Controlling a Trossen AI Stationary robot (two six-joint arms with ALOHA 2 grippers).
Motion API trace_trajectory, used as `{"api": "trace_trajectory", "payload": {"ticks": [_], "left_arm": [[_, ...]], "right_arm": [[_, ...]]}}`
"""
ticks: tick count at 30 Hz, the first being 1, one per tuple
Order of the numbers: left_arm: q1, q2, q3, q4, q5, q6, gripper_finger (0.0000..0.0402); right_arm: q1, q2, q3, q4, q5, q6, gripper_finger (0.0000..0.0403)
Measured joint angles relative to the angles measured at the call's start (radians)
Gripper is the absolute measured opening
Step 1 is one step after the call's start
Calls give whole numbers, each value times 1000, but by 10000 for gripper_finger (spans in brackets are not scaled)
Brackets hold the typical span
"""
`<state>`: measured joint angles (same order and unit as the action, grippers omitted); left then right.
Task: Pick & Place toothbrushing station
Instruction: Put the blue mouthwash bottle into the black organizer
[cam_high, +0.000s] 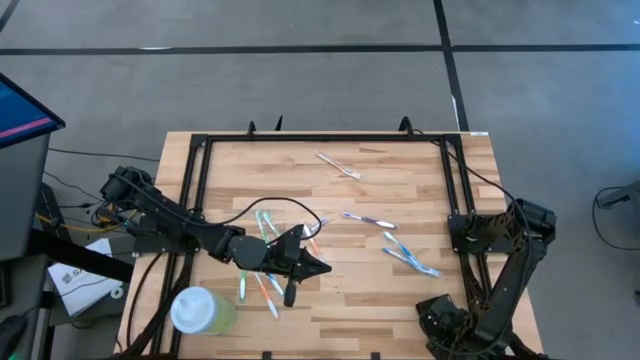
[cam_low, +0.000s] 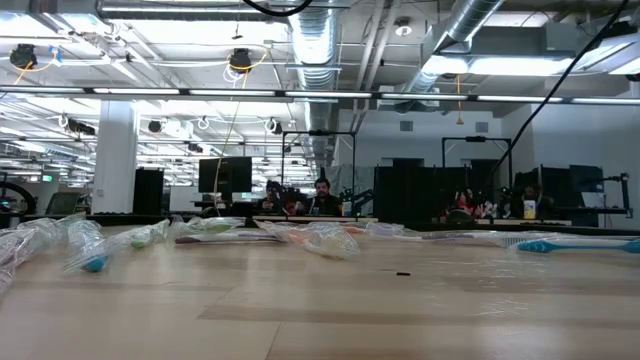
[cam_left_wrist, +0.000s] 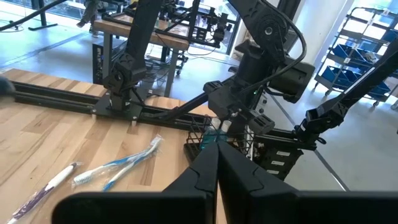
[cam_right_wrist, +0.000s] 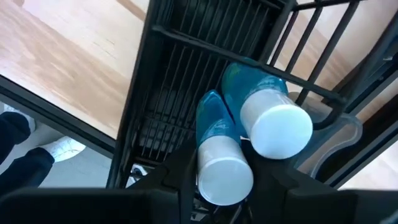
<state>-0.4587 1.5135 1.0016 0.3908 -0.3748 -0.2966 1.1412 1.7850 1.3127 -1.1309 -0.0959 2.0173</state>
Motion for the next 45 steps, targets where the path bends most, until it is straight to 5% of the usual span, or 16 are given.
{"api": "trace_trajectory", "payload": {"ticks": [45], "left_arm": [[4, 0, 0, -1, -18, 0, 1]], "right_arm": [[-12, 2, -4, 15, -5, -53, 153]]}}
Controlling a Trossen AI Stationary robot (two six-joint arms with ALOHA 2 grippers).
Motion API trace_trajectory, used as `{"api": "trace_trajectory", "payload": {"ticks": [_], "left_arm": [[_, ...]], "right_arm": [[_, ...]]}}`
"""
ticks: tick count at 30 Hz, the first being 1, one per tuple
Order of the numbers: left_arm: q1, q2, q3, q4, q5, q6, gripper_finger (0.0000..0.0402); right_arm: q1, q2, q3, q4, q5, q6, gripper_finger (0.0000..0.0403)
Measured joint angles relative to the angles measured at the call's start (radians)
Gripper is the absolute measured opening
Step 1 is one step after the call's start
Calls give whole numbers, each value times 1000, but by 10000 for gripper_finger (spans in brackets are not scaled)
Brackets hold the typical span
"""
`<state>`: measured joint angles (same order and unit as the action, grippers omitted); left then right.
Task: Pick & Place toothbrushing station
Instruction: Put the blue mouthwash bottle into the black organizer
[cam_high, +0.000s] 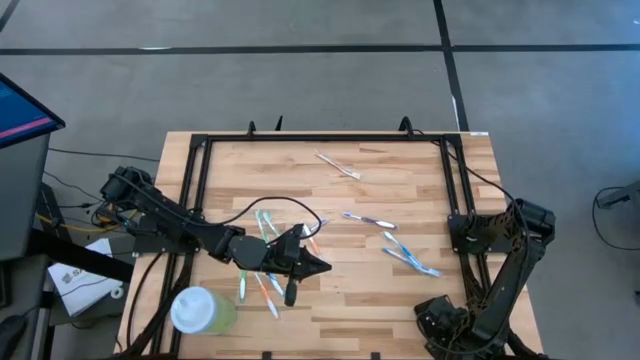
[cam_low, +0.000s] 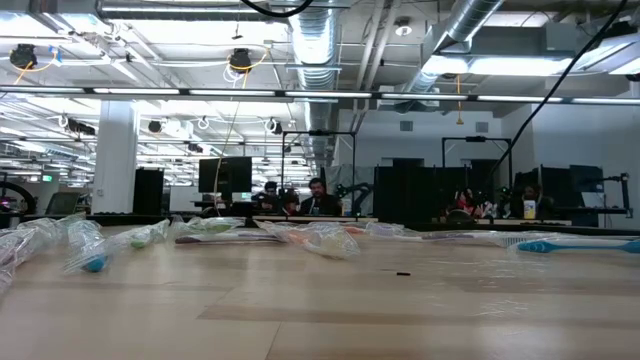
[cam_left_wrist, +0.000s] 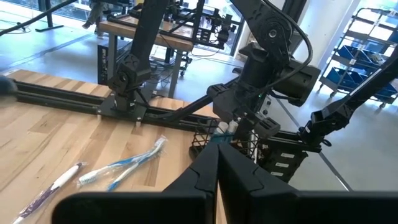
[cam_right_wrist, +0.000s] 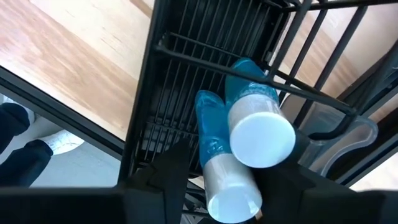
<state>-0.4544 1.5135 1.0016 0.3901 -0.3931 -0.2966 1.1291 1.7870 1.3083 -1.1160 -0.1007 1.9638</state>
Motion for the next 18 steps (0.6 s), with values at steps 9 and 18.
{"api": "trace_trajectory", "payload": {"ticks": [9, 18], "left_arm": [[2, 0, 0, 0, 0, 0, 1], [9, 0, 0, 0, 0, 0, 1]], "right_arm": [[-1, -4, 0, -1, -3, -1, 145], [-26, -6, 0, 2, -10, -38, 146]]}}
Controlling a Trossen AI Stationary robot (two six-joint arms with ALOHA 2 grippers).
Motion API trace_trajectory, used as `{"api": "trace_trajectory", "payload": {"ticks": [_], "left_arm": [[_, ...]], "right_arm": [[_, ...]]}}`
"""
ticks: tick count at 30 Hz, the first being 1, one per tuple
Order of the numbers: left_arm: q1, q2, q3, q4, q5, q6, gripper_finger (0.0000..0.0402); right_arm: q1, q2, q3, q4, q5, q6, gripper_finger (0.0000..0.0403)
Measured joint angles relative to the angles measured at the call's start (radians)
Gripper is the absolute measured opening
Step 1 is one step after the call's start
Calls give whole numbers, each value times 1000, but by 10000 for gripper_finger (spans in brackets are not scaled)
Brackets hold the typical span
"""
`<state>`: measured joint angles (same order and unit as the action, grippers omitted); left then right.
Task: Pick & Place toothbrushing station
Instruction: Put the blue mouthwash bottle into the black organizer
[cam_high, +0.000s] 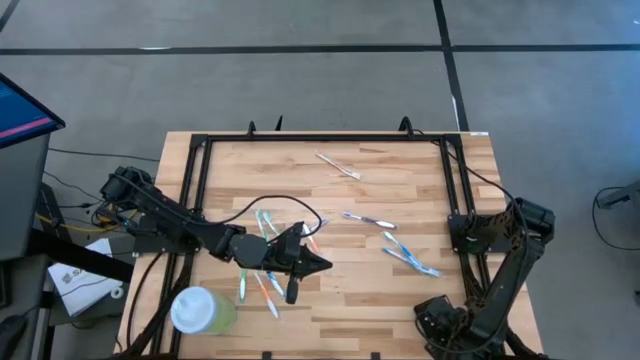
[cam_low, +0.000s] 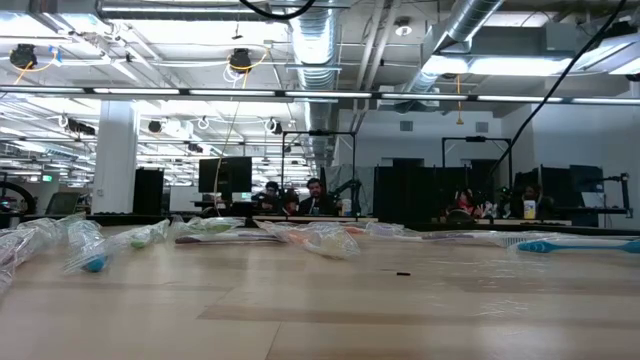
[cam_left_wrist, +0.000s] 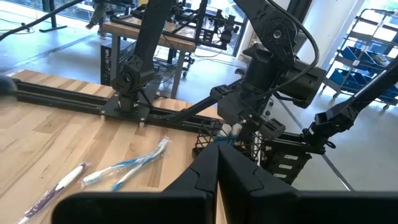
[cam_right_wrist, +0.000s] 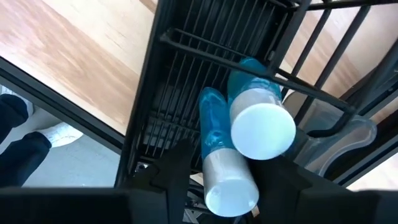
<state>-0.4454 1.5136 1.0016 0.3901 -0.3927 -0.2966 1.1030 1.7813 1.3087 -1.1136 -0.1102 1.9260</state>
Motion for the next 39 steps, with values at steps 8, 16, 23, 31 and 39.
{"api": "trace_trajectory", "payload": {"ticks": [8, 16, 23, 31, 39], "left_arm": [[0, 0, 0, 0, 0, 0, 1], [0, 0, 0, 0, 0, 0, 1], [0, 0, 0, 0, 0, 0, 1], [0, 0, 0, 0, 1, 0, 1], [0, 0, 0, 0, 1, 0, 1]], "right_arm": [[-13, 0, 0, -2, -1, -18, 160], [-11, 0, 1, -2, -7, -23, 184], [-11, -2, 2, -2, -9, -26, 197], [-17, -2, 44, -43, 5, -50, 187], [-19, -2, 70, -90, 14, -52, 186]]}}
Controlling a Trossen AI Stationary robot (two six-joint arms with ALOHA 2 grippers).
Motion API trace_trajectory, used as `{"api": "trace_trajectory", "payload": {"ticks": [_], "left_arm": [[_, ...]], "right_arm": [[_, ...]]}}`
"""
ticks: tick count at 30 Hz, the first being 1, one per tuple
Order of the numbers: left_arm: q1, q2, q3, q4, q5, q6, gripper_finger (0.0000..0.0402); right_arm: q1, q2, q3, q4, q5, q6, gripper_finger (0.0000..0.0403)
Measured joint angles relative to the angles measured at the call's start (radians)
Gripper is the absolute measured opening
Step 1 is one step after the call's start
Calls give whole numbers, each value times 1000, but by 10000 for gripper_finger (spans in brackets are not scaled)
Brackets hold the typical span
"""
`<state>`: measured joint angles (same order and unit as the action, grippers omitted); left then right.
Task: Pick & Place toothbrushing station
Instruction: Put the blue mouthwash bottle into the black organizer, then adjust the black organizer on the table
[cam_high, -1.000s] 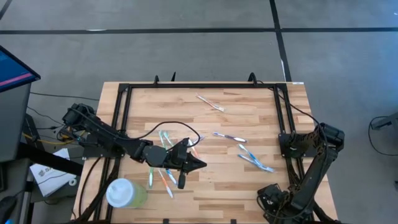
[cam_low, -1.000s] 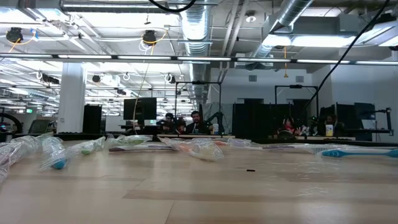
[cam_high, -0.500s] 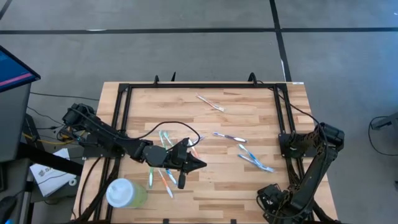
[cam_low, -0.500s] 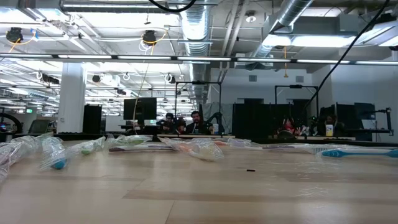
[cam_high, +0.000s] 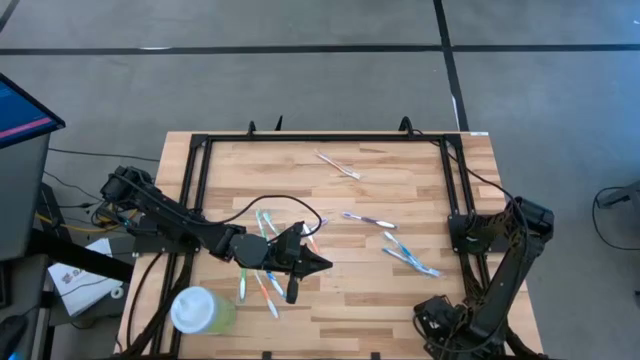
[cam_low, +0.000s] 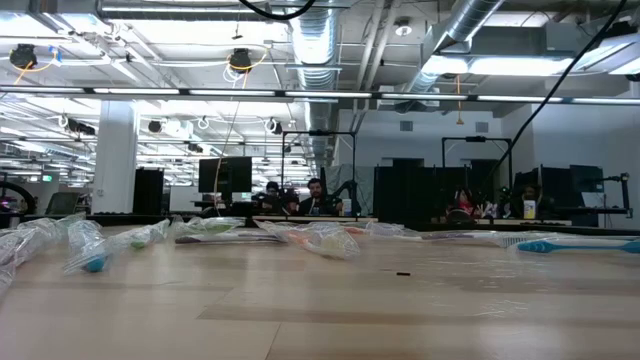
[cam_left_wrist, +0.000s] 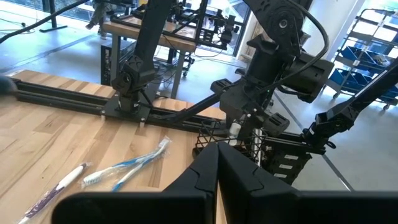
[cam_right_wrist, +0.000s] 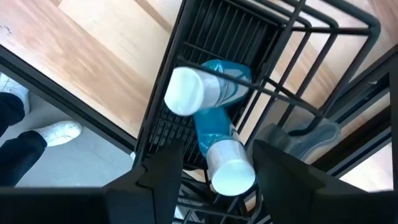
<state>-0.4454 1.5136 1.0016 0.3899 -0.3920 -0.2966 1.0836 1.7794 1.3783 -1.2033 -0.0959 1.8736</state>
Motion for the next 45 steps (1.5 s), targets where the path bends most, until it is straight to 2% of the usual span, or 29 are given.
{"api": "trace_trajectory", "payload": {"ticks": [12, 19, 28, 31, 33, 38, 45], "left_arm": [[0, 0, 0, 0, 0, 0, 1], [0, 0, 0, 0, 0, 0, 1], [0, 0, 0, 0, 0, 0, 1], [0, 0, 0, 0, 0, 0, 1], [0, 0, 0, 0, 0, 0, 1], [0, 0, 0, 0, 0, 0, 1], [0, 0, 0, 0, 0, 0, 1]], "right_arm": [[0, 0, 7, -3, 0, 0, 188], [-21, -2, 76, -113, 32, -29, 194], [-50, -3, 102, -121, 45, -78, 183], [-52, -3, 102, -125, 45, -78, 163], [-53, -3, 102, -122, 45, -78, 136], [-51, -3, 102, -109, 47, -64, 22], [-51, -3, 102, -73, 75, -41, 4]]}}
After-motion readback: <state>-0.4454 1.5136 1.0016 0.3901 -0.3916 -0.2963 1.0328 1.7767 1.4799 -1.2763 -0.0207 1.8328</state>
